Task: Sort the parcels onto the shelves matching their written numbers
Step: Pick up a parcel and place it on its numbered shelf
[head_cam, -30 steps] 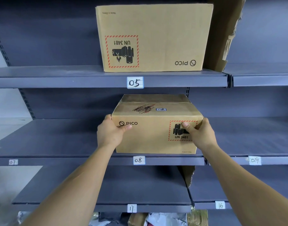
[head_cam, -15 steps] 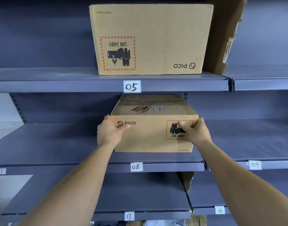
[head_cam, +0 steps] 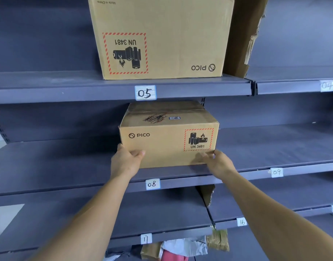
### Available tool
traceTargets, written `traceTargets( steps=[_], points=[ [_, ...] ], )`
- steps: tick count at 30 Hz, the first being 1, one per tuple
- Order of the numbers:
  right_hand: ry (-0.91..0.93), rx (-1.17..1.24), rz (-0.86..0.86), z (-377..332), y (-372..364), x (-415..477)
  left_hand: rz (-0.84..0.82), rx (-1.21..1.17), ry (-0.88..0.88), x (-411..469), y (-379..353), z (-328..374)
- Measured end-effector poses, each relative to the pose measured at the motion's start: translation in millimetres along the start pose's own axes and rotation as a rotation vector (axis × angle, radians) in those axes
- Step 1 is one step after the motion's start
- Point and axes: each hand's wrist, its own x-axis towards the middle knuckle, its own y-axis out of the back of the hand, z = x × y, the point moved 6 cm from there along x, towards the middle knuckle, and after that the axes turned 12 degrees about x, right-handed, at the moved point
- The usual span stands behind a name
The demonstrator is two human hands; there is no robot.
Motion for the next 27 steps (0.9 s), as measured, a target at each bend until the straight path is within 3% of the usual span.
traceTargets(
  steps=[5, 9, 15, 21, 27],
  points=[
    [0.012, -0.119, -0.008, 22.6, 6.9, -34.5, 0.012, 0.068, -0.005, -26.2, -23.9, -7.3],
    [0.003, -0.124, -0.008, 45.8, 19.6, -55.6, 0.029, 0.140, -0.134, -54.5, -37.8, 3.5],
    [-0.068, -0.167, -0.076, 102.4, 57.0, -90.8, -0.170, 0.183, -0.275, -117.4, -84.5, 33.8],
    [-0.134, -0.154, -0.014, 154.6, 136.3, -128.9, -0.428, 0.305, -0.402, -194.8, -149.3, 76.3],
    [-0.203, -0.193, 0.105, 207.4, 226.2, -178.2, -0.561, 0.324, -0.510, -277.4, -212.0, 127.0]
  ],
)
